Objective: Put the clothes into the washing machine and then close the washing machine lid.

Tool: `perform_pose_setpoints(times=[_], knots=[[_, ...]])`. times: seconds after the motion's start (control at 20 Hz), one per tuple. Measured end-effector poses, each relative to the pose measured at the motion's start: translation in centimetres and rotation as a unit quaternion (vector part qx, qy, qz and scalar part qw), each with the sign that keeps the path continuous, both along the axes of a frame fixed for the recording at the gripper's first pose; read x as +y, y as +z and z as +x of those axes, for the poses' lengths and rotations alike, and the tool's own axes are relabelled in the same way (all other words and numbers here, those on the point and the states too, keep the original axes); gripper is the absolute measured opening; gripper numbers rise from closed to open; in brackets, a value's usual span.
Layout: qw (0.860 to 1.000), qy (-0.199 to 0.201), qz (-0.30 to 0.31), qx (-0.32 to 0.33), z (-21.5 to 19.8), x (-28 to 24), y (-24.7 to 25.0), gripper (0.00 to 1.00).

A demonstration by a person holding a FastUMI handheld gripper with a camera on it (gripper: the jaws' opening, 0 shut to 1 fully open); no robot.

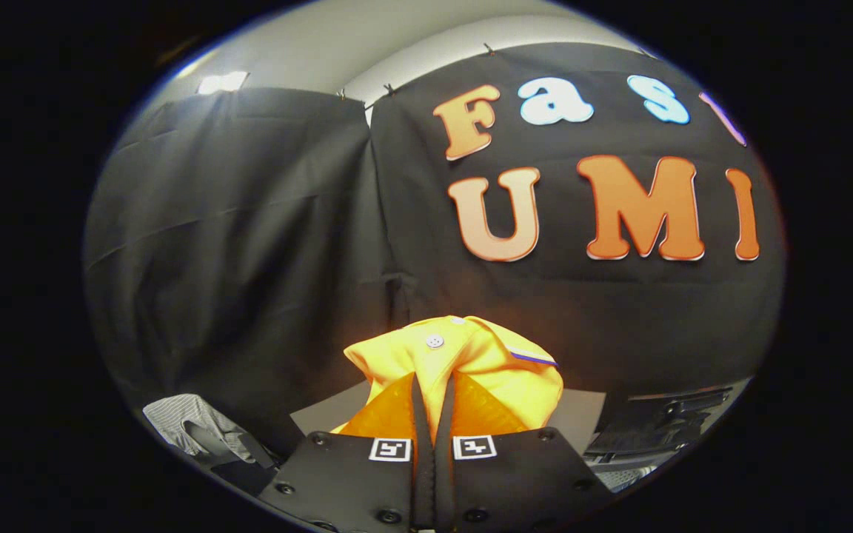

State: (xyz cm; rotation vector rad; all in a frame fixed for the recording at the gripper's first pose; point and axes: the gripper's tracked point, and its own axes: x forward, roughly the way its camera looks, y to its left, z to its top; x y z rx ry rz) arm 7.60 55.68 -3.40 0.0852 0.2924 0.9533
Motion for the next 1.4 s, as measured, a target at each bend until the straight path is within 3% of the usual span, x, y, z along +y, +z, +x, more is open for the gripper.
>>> perform_pose_setpoints(times=[0.35, 0.6, 1.0, 1.4], knots=[[0.997, -0.051, 0.022, -0.051, 0.6, -11.7, 5.6, 0.07], [0.991, -0.112, 0.014, -0.066, 3.4, -19.8, 4.7, 0.07], [0.982, -0.184, -0.016, -0.035, 7.2, -28.7, -4.3, 0.07], [0.976, -0.207, -0.057, 0.035, 10.6, -33.3, -18.2, 0.07]])
